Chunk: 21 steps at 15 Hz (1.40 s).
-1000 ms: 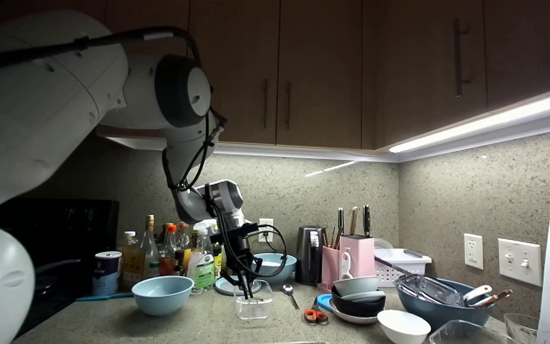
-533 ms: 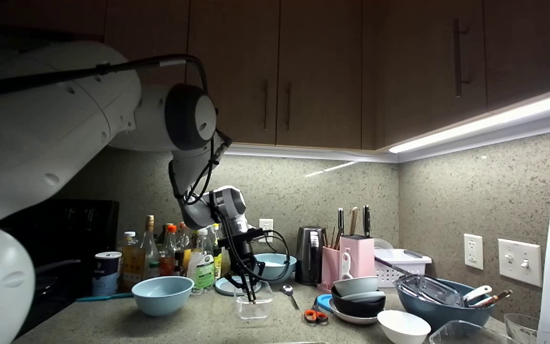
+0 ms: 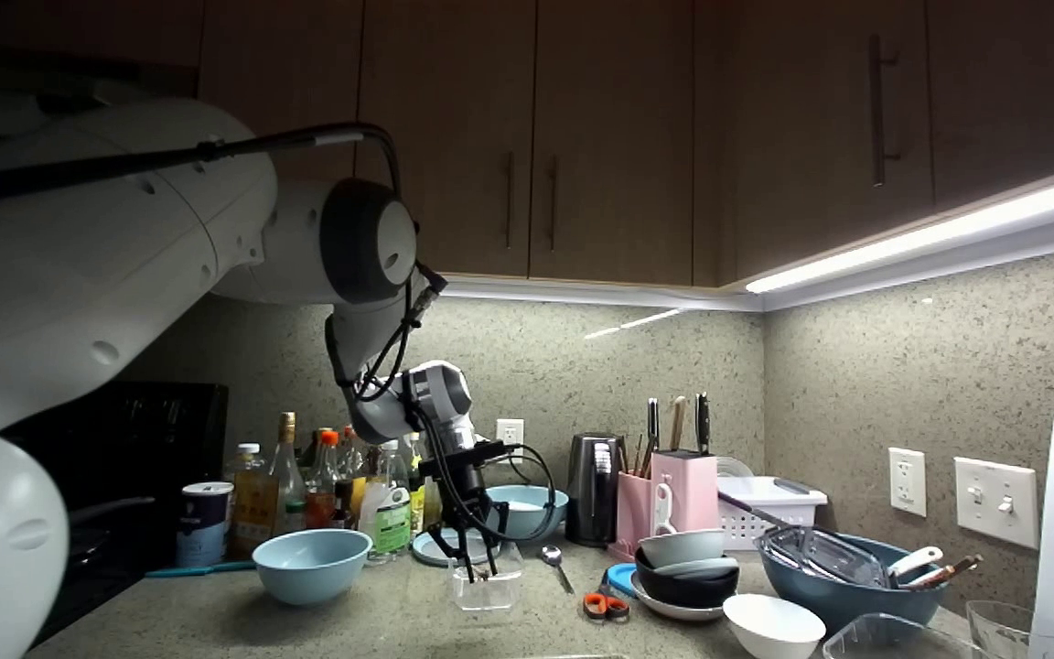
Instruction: Move the chopstick from the bowl to the clear object
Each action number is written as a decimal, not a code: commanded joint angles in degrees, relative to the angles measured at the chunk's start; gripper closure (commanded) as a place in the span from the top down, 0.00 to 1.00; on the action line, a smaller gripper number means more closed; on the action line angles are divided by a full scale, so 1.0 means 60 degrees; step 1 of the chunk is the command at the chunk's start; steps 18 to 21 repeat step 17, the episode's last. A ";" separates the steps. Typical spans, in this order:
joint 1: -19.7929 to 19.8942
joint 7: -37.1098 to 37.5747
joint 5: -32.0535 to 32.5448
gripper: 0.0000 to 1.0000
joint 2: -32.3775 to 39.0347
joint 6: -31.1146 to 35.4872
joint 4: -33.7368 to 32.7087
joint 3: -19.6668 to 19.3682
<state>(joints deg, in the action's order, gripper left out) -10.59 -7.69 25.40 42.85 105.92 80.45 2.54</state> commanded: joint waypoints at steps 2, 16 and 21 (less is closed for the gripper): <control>-0.0208 0.0292 -0.0011 0.70 -0.0508 0.0065 0.0314 -0.0071; -0.0651 0.1018 0.0027 1.00 -0.1628 -0.0260 0.0701 -0.0007; -0.0650 0.1018 0.0028 1.00 -0.1628 -0.0260 0.0708 -0.0009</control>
